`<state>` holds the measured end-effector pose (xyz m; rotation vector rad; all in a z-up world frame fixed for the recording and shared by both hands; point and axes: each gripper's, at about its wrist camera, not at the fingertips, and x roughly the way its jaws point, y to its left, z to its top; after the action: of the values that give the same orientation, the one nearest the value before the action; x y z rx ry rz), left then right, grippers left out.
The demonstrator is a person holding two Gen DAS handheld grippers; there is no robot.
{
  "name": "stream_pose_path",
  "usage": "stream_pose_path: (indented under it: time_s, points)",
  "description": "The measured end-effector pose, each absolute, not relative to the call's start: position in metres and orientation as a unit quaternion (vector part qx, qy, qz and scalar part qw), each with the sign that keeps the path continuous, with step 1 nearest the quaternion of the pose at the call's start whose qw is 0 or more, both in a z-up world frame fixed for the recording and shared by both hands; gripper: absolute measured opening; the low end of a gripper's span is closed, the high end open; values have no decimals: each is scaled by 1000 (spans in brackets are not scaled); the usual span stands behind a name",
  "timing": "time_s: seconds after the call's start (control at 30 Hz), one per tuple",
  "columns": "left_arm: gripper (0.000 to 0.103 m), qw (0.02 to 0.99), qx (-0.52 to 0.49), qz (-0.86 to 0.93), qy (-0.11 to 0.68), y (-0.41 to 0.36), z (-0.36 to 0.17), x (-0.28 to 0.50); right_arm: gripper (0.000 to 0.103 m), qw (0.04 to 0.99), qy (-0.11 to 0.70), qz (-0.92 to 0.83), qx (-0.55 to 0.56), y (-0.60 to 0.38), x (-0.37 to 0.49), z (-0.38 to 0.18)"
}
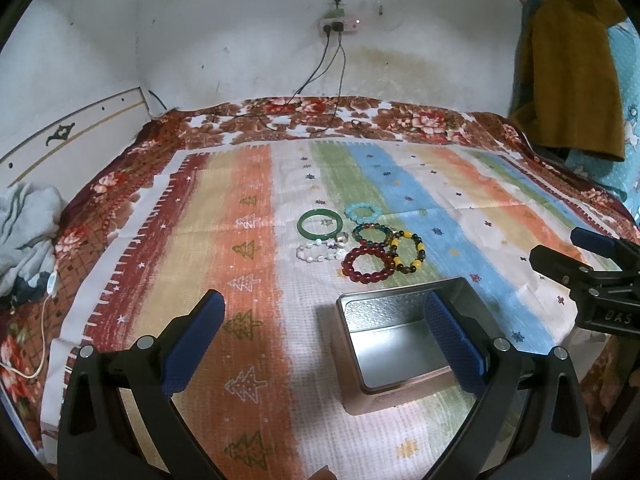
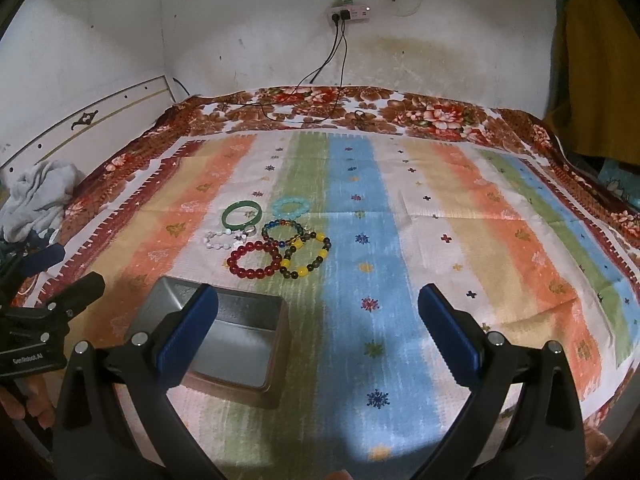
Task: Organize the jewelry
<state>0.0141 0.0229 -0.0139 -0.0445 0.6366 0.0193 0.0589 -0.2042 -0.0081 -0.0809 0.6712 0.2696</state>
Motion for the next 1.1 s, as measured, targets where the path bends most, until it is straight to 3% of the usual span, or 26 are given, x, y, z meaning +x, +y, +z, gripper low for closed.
stream_pose_path:
  time_s: [1.1]
  points:
    - [98, 924, -11, 18, 383, 31, -25, 117, 98, 922, 362, 133, -28, -202, 139, -11]
